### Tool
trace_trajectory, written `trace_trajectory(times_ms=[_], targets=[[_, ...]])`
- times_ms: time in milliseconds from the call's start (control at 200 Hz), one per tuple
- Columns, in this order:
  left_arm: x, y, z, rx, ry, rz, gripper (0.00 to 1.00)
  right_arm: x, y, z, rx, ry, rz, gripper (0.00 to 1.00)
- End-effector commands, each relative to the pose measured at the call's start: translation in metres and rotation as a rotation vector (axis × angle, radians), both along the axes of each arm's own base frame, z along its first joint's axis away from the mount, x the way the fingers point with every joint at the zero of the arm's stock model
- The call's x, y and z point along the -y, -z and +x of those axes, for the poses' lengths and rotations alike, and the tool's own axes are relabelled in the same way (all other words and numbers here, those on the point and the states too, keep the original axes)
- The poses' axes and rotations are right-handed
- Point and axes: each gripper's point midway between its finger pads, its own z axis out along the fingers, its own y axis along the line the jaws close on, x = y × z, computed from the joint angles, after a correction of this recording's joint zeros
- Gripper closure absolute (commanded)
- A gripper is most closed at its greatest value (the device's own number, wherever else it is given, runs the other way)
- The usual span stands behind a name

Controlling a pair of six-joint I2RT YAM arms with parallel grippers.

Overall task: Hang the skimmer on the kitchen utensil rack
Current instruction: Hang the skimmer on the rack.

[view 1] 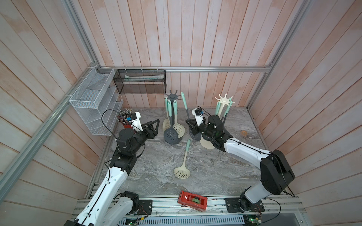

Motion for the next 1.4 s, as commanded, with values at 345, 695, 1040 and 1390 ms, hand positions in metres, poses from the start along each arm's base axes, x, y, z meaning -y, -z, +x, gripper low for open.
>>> trace_trajectory(times_ms=[345,695,1040,1390], targets=[[0.001,0.005,0.0,-0.001,0.014,-0.015,0.37,-0.01,-0.007,0.0,0.0,-0.074,0.008,1.0],[0.001,0.008,-0.001,-0.006,0.02,-0.022,0.37,-0.014,0.001,-0.003,-0.019,-0.111,-0.007,1.0],[0.001,0.01,-0.002,-0.008,0.022,-0.026,0.37,-0.021,0.011,-0.008,-0.04,-0.171,-0.035,1.0],[0.002,0.011,-0.003,-0.01,0.028,-0.031,0.37,-0.022,0.023,-0.003,-0.08,-0.166,-0.067,0.8]])
